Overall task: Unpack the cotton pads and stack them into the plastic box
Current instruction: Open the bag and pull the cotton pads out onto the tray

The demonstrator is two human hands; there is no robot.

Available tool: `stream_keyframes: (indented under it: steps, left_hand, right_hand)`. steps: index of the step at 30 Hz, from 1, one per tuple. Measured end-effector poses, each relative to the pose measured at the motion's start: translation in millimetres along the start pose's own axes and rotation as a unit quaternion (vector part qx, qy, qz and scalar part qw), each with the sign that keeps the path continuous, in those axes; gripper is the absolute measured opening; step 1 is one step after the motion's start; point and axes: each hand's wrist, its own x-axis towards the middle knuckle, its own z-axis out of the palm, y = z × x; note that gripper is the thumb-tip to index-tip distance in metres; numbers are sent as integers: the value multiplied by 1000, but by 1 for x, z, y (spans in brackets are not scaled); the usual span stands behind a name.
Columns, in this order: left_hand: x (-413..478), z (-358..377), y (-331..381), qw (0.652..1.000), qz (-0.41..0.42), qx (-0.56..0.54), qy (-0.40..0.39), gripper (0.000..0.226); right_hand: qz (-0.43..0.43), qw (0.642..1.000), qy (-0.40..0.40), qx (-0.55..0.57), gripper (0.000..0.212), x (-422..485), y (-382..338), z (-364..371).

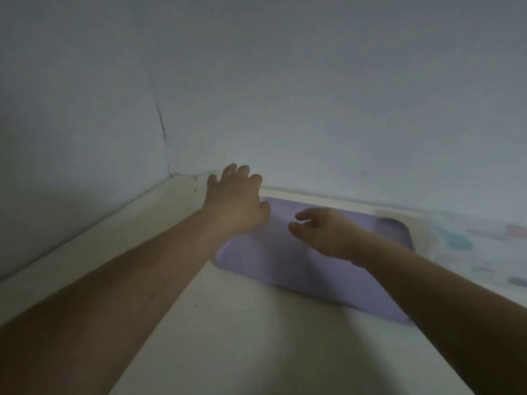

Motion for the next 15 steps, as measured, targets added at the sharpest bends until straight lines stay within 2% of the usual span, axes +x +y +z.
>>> stream_keyframes:
  steps: [2, 4, 6, 9, 11, 15]
  left_hand:
    - [3, 11, -18, 996, -76, 26, -33, 67]
    - [5, 25, -33, 990, -118, 12, -72, 69]
    - [7, 36, -40, 994, -99, -14, -54, 52]
    - [12, 31, -38, 998, -50, -26, 12, 10]
    - [14, 22, -33, 999, -42, -23, 16, 8]
    - [12, 3, -14, 999, 0, 20, 47, 23]
  right_hand:
    - [-13, 1000, 3, 1, 57, 6, 2, 8]
    - [-35, 999, 7, 17, 44, 9, 8, 14]
    - [-40, 998, 24, 32, 26, 17, 11, 16]
    - [-18, 997, 25, 74, 25, 31, 18, 16]
    - [0, 992, 28, 119, 25, 36, 18, 16]
    - [11, 967, 35, 253, 20, 34, 1, 16]
